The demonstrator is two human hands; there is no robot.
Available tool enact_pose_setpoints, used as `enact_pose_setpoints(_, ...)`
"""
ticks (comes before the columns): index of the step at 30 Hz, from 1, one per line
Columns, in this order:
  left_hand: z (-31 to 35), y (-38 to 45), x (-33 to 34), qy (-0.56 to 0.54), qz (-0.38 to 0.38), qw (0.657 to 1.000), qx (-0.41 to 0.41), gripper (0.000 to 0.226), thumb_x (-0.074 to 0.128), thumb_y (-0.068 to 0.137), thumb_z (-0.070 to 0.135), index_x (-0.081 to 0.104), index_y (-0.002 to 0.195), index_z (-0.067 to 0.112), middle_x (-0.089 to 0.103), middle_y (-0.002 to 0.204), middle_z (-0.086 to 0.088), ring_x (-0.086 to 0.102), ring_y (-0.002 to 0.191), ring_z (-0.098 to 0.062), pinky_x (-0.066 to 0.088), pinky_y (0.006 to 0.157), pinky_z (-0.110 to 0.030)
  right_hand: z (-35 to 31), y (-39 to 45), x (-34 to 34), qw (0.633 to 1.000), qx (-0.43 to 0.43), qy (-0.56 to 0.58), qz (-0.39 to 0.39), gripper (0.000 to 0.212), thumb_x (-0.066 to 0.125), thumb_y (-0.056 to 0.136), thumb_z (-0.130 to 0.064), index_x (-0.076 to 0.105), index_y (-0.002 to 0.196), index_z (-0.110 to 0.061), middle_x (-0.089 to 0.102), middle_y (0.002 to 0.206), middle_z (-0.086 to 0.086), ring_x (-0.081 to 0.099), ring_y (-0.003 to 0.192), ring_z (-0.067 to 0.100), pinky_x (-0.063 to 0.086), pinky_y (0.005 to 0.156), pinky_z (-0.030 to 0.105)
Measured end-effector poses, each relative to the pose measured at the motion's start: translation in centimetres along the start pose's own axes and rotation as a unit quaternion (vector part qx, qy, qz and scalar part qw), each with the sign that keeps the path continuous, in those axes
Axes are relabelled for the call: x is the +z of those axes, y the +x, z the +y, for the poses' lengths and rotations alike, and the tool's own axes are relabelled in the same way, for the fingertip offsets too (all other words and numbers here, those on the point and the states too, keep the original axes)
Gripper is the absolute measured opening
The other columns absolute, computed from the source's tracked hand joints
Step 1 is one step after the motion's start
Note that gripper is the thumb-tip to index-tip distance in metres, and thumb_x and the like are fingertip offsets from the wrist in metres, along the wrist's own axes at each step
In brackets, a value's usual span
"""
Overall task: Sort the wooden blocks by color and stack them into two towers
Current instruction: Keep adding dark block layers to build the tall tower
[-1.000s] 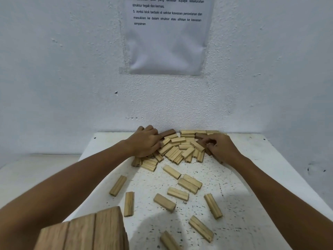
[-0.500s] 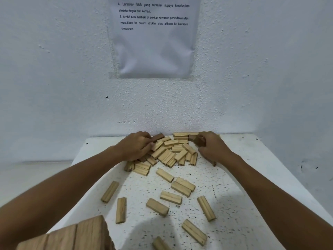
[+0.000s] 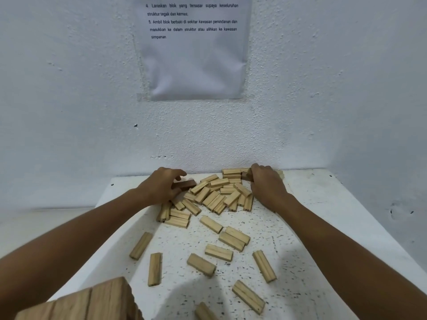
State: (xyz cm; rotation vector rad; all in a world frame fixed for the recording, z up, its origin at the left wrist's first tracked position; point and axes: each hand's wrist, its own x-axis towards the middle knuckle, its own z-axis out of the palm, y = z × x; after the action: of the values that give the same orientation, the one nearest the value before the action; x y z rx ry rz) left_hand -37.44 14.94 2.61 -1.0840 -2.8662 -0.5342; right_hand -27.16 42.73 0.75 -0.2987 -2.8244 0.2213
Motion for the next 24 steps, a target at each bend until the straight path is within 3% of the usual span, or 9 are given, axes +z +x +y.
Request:
enact_pose_setpoints(3,-0.4,-1.0,-1.4,0.011,0.007,1.0,0.009,0.047,0.069,0.085,0.008,0.058,0.13,0.01,0.071,0.111,-0.007,0.064,0.092,-0.025,0.05,0.085,-0.031,0.1,0.1,0.2,0.999,0.027,0.04,-0.008,0.019,0.056,0.089,-0.003,0.055,0.108,-0.006,0.062,0.105,0.013,0.052,0.103,0.029,0.037,0.069,0.032)
enact_pose_setpoints(9,0.1,-3.9,-6.3,0.031,0.023,0.999,0.012,0.045,0.067,0.085,0.008,0.059,0.128,0.009,0.071,0.1,-0.002,0.063,0.082,-0.016,0.05,0.081,-0.027,-0.6,-0.6,-0.8,0.992,0.045,0.121,-0.006,0.022,0.059,0.095,-0.033,0.057,0.098,-0.01,0.059,0.096,0.009,0.055,0.089,0.026,0.046,0.073,0.037)
enact_pose_setpoints(13,1.4,-6.2,-10.9,0.027,0.025,0.999,0.025,0.046,0.067,0.087,0.012,0.056,0.131,0.012,0.065,0.085,0.005,0.062,0.074,-0.012,0.049,0.078,-0.024,-2.6,-2.2,-3.5,0.969,0.024,0.243,0.041,0.02,0.058,0.096,-0.026,0.052,0.083,-0.011,0.053,0.082,0.005,0.051,0.076,0.021,0.038,0.062,0.032)
enact_pose_setpoints(17,3.9,-8.7,-15.7,0.026,0.021,0.999,0.042,0.048,0.068,0.085,0.007,0.057,0.131,0.017,0.065,0.086,0.0,0.064,0.077,-0.013,0.049,0.079,-0.025,-5.1,-4.2,-8.1,0.957,-0.017,0.282,0.066,0.026,0.06,0.094,-0.016,0.044,0.074,-0.017,0.047,0.066,-0.004,0.046,0.06,0.014,0.033,0.054,0.029)
enact_pose_setpoints(21,7.8,-11.6,-20.5,0.022,0.022,0.999,0.035,0.058,0.074,0.08,0.005,0.054,0.131,0.023,0.065,0.098,0.003,0.066,0.078,-0.007,0.045,0.07,-0.006,-7.7,-7.4,-13.9,0.946,-0.04,0.314,0.069,0.02,0.066,0.087,-0.006,0.047,0.083,-0.011,0.048,0.072,-0.004,0.045,0.066,0.014,0.035,0.056,0.022)
enact_pose_setpoints(24,11.6,-14.4,-23.5,0.013,0.041,0.998,0.041,0.059,0.077,0.079,0.008,0.052,0.129,0.026,0.065,0.098,0.008,0.065,0.075,0.001,0.045,0.067,-0.006,-9.2,-10.1,-17.7,0.935,-0.053,0.34,0.086,0.027,0.071,0.082,-0.005,0.046,0.08,-0.016,0.053,0.08,0.0,0.048,0.068,0.012,0.034,0.057,0.015)
